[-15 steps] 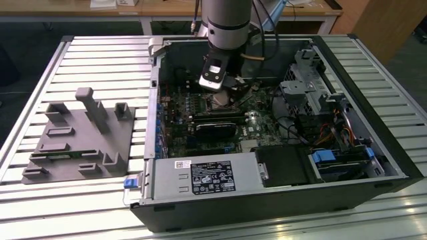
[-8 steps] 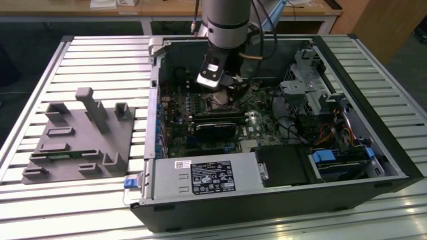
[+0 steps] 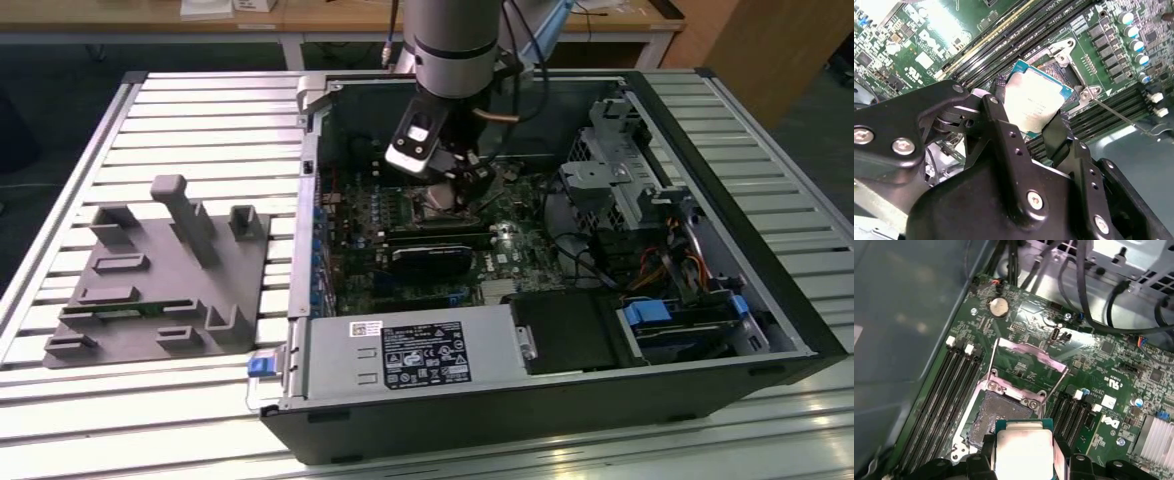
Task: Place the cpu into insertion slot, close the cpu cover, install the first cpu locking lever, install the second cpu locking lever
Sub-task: 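Place the cpu into insertion slot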
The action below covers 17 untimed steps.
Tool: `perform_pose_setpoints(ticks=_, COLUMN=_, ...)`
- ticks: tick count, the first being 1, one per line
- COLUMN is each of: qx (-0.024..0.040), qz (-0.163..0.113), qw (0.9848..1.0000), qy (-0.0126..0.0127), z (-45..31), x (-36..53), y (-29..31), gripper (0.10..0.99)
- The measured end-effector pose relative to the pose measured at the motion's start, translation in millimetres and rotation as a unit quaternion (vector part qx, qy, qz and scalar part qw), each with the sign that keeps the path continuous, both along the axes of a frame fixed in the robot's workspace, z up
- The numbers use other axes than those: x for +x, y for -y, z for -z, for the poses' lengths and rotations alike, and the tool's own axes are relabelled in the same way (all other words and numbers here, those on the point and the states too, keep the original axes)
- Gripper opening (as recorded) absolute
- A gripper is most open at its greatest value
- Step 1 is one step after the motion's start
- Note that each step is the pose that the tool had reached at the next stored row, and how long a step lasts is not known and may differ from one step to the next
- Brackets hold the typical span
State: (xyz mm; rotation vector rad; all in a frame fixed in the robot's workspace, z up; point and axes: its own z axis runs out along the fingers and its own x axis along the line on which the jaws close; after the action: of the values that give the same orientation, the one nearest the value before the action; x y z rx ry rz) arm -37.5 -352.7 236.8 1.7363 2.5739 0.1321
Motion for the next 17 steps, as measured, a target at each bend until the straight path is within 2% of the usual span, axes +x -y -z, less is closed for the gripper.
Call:
perform_pose_setpoints(ticks=7, qx=0.0, qz=0.03, qw=0.9996, qy=0.0, z=2.1, x=0.0, y=-3.4, gripper=0.541)
perform_pose_setpoints(ticks=17, qx=0.0, qz=0.059, qw=0.9983, qy=0.0, z=5.2, x=0.0, y=-12.1, gripper=0.541)
